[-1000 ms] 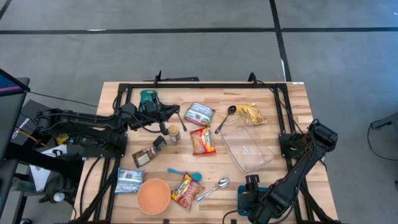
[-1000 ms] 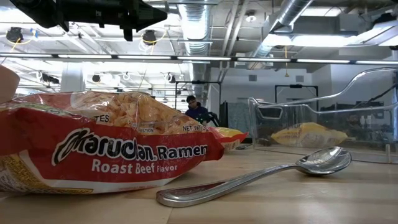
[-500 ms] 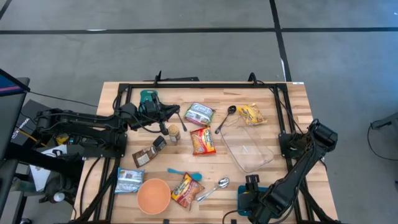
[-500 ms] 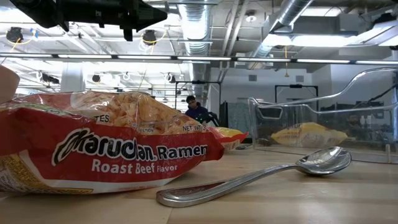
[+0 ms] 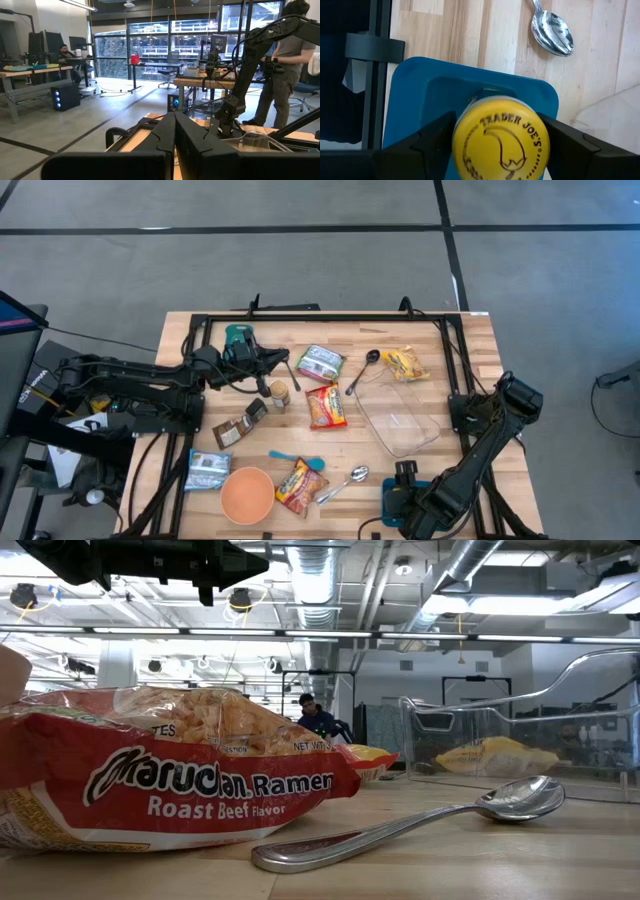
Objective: Pick & Place Food Item
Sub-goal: Put the yellow spice bottle into the blue bin, then put the black spice can into the blue bin
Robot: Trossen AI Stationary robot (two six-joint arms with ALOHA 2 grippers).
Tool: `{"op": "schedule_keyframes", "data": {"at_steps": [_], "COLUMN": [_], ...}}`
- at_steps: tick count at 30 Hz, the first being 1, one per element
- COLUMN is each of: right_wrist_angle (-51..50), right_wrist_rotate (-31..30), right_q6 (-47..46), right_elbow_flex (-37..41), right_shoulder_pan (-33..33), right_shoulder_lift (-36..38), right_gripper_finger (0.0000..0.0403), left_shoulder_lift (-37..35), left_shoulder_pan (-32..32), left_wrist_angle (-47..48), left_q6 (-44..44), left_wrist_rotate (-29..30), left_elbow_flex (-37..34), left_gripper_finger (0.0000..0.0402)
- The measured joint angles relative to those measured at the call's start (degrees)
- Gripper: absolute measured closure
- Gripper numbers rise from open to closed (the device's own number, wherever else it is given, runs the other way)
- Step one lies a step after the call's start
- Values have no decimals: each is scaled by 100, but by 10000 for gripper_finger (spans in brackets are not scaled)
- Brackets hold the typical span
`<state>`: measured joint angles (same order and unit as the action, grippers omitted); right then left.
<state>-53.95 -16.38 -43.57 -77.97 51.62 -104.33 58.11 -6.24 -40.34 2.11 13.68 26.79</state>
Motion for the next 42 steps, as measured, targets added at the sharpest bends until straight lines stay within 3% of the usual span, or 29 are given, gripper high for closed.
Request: {"op": "schedule_keyframes", "data": {"at_steps": [20, 35, 42], "right_wrist_angle": [-138, -176, -289], "right_wrist_rotate": [2, -13, -152], "right_q6": [-8, -140, -194], "right_elbow_flex": [-2, -2, -2], "right_shoulder_pan": [4, 11, 13], "right_shoulder_lift": [0, 0, 0], "right_gripper_finger": [143, 35, 5], "left_shoulder_lift": [1, 0, 0], "left_shoulder_pan": [2, 2, 1], "left_wrist_angle": [0, 0, 0], "left_q6": [0, 0, 0], "left_wrist_rotate": [2, 0, 0], "left_elbow_flex": [0, 0, 0], "left_gripper_finger": [402, 402, 402]}}
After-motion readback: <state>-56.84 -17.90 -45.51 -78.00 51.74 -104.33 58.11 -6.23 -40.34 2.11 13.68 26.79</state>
